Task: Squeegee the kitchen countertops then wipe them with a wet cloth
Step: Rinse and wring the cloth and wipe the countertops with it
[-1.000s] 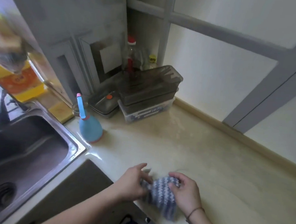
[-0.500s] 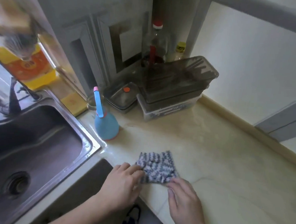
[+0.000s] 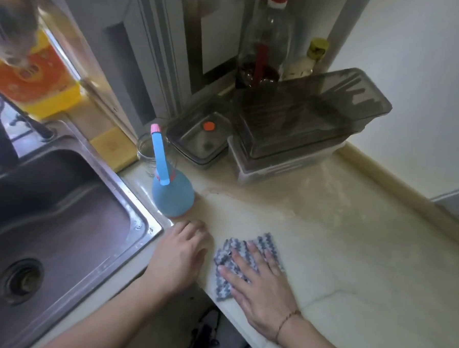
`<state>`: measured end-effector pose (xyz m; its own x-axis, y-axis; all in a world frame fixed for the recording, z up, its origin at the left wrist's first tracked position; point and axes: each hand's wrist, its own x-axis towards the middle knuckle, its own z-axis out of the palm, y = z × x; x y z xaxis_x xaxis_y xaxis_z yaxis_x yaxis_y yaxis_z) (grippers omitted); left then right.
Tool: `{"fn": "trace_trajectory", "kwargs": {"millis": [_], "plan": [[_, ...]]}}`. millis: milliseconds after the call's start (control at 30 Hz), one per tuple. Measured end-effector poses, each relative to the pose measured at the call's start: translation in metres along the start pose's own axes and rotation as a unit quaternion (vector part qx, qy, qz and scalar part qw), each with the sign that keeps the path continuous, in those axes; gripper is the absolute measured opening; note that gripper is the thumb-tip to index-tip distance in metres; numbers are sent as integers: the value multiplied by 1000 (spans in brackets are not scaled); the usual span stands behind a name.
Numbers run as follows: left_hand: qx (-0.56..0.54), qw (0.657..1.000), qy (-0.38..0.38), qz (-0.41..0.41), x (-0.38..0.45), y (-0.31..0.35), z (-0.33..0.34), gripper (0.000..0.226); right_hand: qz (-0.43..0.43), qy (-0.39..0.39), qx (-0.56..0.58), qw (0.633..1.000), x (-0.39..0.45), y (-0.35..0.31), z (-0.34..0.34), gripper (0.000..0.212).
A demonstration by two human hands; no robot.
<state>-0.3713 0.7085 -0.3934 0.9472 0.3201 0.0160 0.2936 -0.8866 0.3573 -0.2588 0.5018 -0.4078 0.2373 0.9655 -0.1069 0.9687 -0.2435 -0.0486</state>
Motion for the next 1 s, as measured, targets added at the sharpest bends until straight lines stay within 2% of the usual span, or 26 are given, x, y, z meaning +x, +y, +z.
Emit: {"fn": "trace_trajectory", "kwargs": {"millis": [200,267,400,467,533,633,700,733,800,867,900,933,1000], "plan": [[-107,990,93,-18,-6,-11,2,19,-120,-3,25,993,61,19,2,46],[-112,989,93,-34,-10,-12,3,29,-85,5,28,996,103,28,1,46],[-103,991,69,-55,-11,-11,1,44,96,-16,91,991,160,26,-10,56],[-122,988,81,-50,-12,-11,0,37,88,-10,83,993,143,6,-7,54],[-174,976,117,-65,-12,-12,-3,28,31,-21,86,996,106,-8,-8,50],[-227,954,166,-102,-10,-16,-6,22,-9,-32,71,997,95,2,-15,50],[-255,929,212,-162,-8,-16,-7,12,13,-33,78,996,122,10,-17,55],[-282,903,243,-215,-5,-14,-9,11,37,-48,89,994,137,9,-18,58],[-311,857,279,-303,6,-12,-20,43,93,-48,107,989,152,-2,-17,62],[-252,875,270,-312,20,-14,-29,81,118,-47,106,986,142,-18,-17,63],[-237,883,262,-309,27,-13,-36,91,107,-35,111,987,131,-23,-17,62],[-240,884,257,-309,35,-12,-42,92,79,-24,115,990,119,-24,-15,58],[-245,887,249,-301,47,-13,-53,72,21,-24,94,995,104,-15,-11,49]]}}
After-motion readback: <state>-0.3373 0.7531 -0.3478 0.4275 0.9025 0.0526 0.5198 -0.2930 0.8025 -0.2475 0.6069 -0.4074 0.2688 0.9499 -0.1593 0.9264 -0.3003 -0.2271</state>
